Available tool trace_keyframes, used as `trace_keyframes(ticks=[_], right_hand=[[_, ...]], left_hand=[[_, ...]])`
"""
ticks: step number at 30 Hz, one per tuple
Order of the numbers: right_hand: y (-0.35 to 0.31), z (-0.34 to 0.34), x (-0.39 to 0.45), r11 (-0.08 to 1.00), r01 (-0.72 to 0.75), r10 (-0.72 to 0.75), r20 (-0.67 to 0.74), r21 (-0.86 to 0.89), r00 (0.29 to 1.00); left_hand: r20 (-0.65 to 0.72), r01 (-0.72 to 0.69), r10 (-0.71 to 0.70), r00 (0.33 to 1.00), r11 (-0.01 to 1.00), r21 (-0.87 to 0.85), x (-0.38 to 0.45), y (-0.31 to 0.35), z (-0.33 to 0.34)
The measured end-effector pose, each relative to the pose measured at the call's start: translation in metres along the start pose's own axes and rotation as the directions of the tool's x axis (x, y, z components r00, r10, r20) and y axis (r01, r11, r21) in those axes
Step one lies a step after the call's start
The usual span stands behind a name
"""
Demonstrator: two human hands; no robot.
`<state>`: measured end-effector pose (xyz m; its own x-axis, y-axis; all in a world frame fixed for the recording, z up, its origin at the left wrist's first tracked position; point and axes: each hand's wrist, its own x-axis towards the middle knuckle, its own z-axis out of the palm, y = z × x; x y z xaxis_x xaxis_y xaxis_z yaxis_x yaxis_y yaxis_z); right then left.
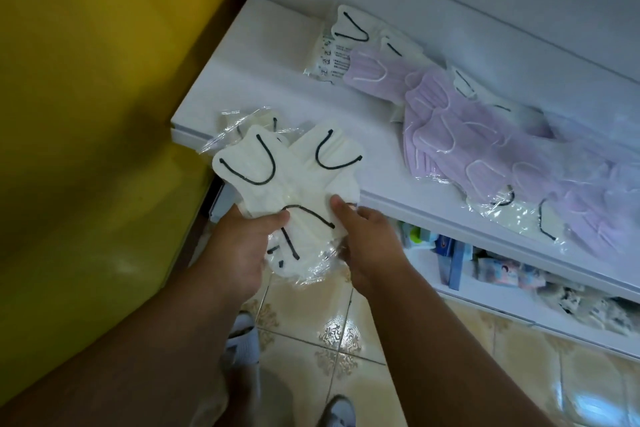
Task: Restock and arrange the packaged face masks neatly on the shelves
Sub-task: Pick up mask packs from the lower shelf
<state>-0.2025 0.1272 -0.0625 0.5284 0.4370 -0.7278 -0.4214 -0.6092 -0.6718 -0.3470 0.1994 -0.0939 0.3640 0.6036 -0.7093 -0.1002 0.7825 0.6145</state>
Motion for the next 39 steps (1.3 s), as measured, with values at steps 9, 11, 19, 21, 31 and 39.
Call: trace_keyframes(ticks=[9, 11, 19, 21, 31, 39], right_hand=[[-0.002, -0.096, -0.112, 0.97, -0.054, -0.065, 0.469, 0.236, 0.881], [0.002, -0.13, -0.146, 0.974, 0.014, -0.122, 0.47, 0.227, 0.874], [-0.01, -0.262, -0.273, 0.9, 0.279, -0.366, 0.231, 0.335, 0.901], [-0.021, -0.283, -0.304, 0.862, 0.374, -0.461, 0.222, 0.343, 0.859], [-0.096, -0.321, -0.423, 0.639, 0.611, -0.707, 0.043, 0.467, 0.706], [-0.179, -0.292, -0.488, 0.418, 0.798, -0.875, -0.043, 0.434, 0.482]], left_hand=[[0.09, -0.193, 0.173, 0.981, 0.933, 0.305, -0.144, -0.024, 0.036], [0.149, -0.194, 0.153, 0.977, 0.927, 0.32, -0.18, -0.039, 0.056], [0.182, -0.227, 0.198, 0.963, 0.961, 0.159, -0.334, -0.057, 0.171], [0.211, -0.357, 0.313, 0.926, 0.908, 0.218, -0.368, -0.051, 0.192], [0.301, -0.633, 0.583, 0.754, 0.767, 0.099, -0.493, 0.013, 0.262], [0.386, -0.81, 0.739, 0.552, 0.585, 0.038, -0.535, 0.103, 0.275]])
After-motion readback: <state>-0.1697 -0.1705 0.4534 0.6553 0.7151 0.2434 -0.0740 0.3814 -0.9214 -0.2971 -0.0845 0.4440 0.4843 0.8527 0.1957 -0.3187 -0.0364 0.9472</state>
